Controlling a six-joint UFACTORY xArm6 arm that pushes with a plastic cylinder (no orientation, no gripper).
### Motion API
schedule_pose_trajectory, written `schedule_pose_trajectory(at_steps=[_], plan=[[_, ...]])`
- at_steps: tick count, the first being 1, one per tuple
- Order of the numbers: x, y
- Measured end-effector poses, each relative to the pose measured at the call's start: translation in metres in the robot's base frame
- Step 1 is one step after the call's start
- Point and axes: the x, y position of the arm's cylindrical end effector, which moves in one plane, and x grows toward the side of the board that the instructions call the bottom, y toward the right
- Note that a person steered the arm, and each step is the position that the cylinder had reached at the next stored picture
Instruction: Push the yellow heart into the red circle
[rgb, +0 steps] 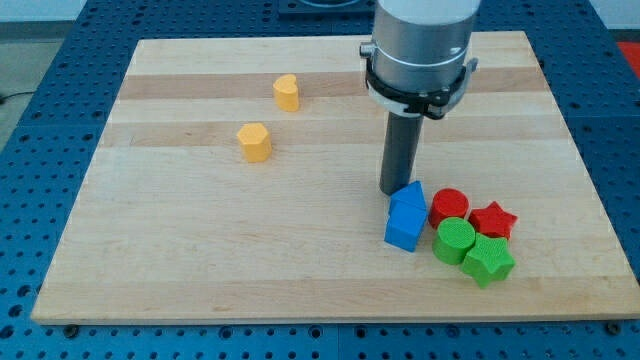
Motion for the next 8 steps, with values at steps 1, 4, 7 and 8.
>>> schedule_pose_trajectory(at_steps=[1, 4, 7, 8], plan=[[-0.026, -0.016], [-0.176, -0.016], [-0.206, -0.024], [-0.219, -0.039]])
